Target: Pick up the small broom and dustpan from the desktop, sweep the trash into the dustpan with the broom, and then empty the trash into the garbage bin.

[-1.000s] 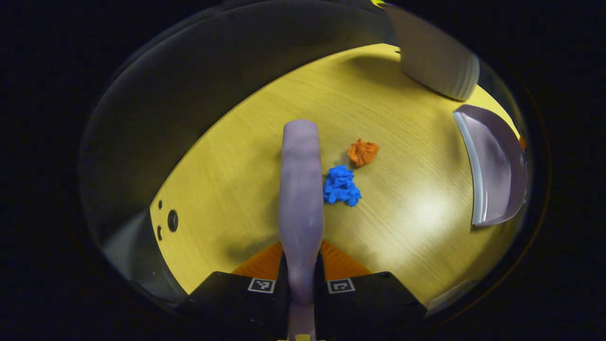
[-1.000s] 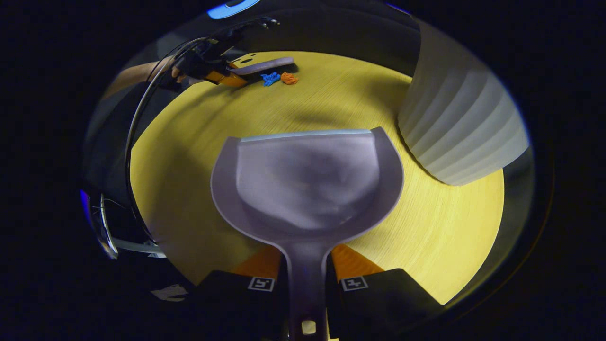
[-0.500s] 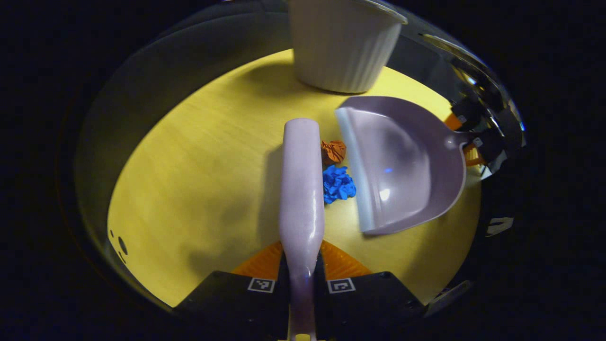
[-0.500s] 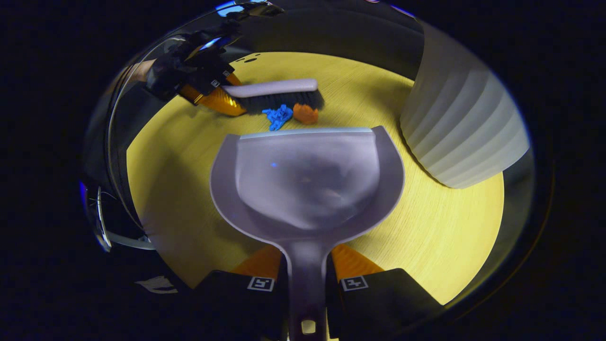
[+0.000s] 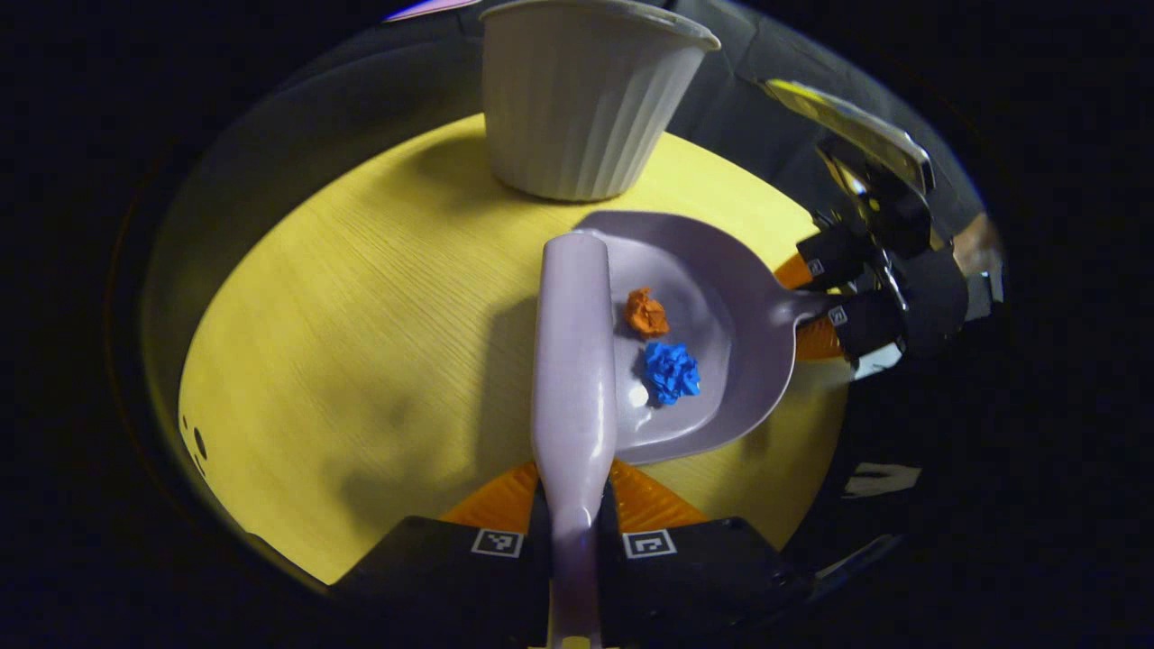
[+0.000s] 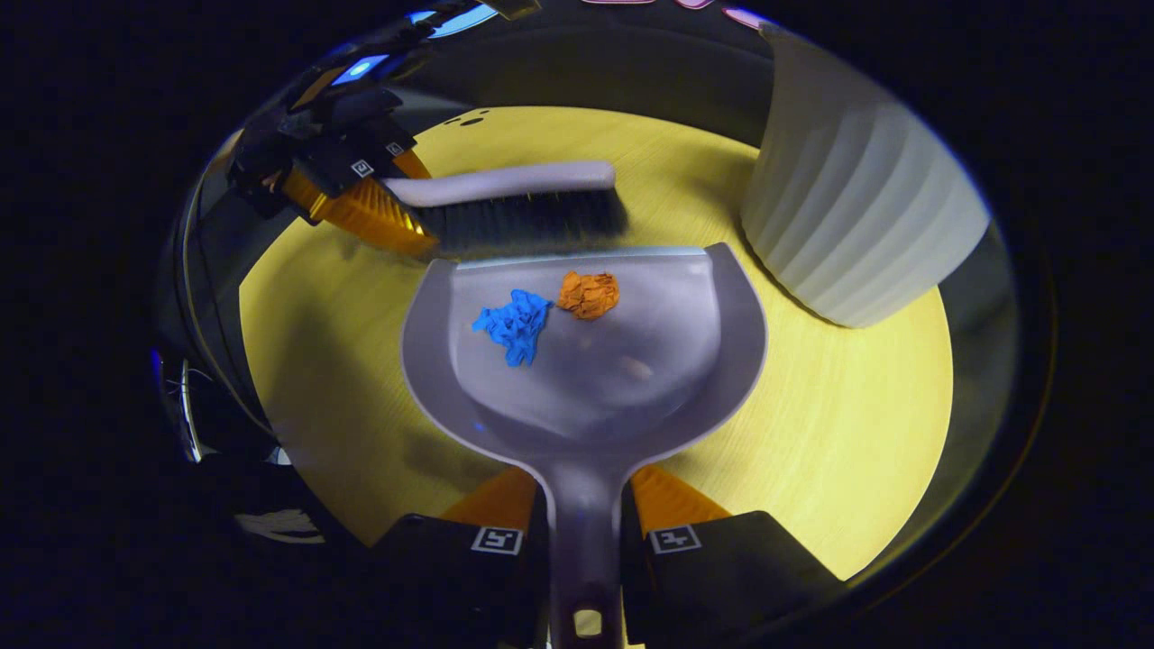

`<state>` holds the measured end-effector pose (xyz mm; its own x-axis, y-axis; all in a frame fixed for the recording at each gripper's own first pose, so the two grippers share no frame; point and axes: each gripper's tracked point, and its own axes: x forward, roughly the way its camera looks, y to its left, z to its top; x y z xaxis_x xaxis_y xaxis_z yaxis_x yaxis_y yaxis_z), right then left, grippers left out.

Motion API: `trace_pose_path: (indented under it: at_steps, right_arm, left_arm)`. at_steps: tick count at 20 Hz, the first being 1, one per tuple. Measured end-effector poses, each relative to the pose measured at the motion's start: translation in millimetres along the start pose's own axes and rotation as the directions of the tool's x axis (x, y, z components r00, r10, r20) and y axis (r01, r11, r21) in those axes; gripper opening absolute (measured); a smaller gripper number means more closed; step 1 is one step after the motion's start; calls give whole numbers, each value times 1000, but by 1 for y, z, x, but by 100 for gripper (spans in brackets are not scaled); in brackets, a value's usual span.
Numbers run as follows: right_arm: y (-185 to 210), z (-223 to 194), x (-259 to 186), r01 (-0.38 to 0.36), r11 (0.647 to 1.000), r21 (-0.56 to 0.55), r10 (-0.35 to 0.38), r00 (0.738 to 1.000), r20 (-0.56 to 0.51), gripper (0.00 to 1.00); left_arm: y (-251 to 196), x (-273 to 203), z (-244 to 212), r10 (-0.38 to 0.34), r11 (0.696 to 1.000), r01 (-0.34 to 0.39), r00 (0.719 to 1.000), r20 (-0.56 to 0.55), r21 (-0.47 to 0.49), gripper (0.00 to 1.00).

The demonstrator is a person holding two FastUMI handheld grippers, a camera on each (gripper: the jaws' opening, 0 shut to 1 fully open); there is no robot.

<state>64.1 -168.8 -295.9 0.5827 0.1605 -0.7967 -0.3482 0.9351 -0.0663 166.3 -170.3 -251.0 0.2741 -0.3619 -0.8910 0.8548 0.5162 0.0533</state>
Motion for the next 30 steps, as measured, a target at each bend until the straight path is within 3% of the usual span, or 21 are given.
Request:
trace_pose_path:
  at_steps: [6, 8, 14, 19, 22, 26, 30]
  right_arm:
    - [10, 7, -21, 60, 991, 121, -66, 997, 44, 36]
    - [13, 12, -32, 90, 983, 160, -100, 993, 59, 36]
    - [14, 27, -65, 156, 947, 280, -191, 977, 100, 36]
    - [-5, 52, -95, 167, 918, 359, -240, 956, 169, 36]
    - [-22, 78, -103, 172, 912, 373, -268, 937, 224, 36]
    - [-52, 107, -104, 208, 902, 378, -322, 907, 269, 36]
    - [-95, 136, -94, 298, 885, 358, -407, 868, 284, 36]
  left_arm:
    - [24, -30, -2, 90, 981, -51, 975, 204, -189, 26]
    - [33, -18, -23, 104, 973, -54, 971, 215, -226, 29]
    - [51, 36, -82, 113, 951, -47, 972, 204, -305, 26]
    - [37, 14, -76, 147, 944, -67, 962, 230, -323, 29]
    - [32, 1, -82, 174, 926, -71, 952, 253, -371, 26]
    - [30, -15, -101, 237, 884, -99, 938, 255, -457, 26]
    - [36, -43, -118, 342, 787, -122, 902, 263, -605, 26]
